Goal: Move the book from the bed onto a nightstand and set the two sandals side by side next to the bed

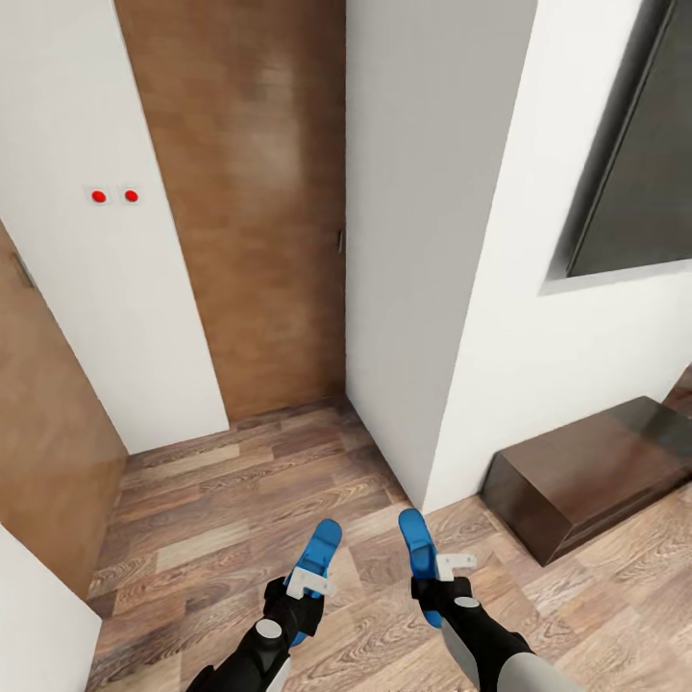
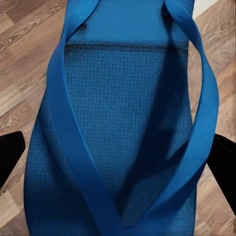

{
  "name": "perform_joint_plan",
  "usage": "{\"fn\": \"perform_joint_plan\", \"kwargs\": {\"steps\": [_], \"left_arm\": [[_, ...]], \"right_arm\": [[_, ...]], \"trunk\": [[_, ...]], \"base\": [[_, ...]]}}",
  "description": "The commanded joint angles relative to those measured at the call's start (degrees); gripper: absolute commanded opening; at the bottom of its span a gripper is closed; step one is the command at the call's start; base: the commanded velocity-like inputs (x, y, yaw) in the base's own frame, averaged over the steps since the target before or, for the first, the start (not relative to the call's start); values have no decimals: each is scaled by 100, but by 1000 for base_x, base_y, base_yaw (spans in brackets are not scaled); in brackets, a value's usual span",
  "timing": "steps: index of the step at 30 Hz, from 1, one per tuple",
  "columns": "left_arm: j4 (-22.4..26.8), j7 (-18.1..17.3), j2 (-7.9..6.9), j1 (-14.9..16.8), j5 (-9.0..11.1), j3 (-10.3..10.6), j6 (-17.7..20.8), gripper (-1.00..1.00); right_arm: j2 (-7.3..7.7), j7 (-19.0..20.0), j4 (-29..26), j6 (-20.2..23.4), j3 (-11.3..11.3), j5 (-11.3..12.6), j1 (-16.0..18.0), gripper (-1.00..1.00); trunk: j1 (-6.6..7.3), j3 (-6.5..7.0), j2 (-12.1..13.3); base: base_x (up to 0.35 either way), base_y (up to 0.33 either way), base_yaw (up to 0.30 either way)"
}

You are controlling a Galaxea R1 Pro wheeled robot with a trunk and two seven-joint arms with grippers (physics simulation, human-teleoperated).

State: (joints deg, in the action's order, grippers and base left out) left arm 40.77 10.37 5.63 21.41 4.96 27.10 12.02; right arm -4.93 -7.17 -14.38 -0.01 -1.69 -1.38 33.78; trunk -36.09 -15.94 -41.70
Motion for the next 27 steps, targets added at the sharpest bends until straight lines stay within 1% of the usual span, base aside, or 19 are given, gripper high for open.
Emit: {"fn": "perform_joint_plan", "kwargs": {"steps": [1, 27], "left_arm": [[12, 53, -7, 4, 49, 31, 29, -100], [10, 60, -2, 4, 49, 32, 20, -100]], "right_arm": [[-1, -30, 4, -4, -15, 3, 6, -100], [-1, -30, 5, -1, -14, 6, 6, -100]], "trunk": [[-1, -8, -7], [-1, -8, -7]], "base": [[0, 0, -287], [0, 0, -287]]}}
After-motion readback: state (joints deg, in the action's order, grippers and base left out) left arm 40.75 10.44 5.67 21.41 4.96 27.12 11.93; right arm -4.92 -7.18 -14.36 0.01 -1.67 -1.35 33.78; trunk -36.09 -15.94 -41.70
